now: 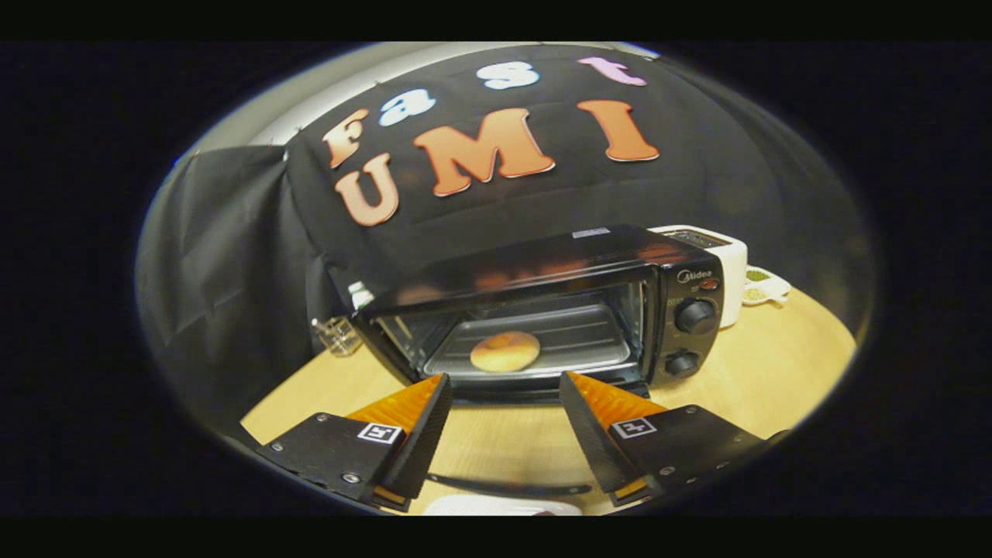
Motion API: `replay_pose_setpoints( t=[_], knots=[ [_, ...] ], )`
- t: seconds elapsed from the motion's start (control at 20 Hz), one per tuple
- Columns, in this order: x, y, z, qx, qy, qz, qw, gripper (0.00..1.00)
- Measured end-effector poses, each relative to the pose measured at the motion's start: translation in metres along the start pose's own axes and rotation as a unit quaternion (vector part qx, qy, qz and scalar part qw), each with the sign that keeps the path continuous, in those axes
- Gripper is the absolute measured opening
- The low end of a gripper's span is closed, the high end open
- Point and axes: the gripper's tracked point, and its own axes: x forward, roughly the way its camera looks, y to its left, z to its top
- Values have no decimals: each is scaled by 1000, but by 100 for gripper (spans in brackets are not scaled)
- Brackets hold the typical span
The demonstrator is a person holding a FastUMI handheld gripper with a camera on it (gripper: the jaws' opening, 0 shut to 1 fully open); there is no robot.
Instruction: Open the toaster oven, put the food inside, and close the toaster oven door.
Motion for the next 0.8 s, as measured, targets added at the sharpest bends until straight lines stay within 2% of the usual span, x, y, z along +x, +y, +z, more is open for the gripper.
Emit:
replay_pose_setpoints(
  t=[0.5,0.7,0.8],
  knots=[
    [-64,-5,-85,-59,77,4,995,85],
    [-71,-7,-113,-53,103,8,993,85],
    [-69,-15,-124,-57,114,-8,992,85]
  ],
)
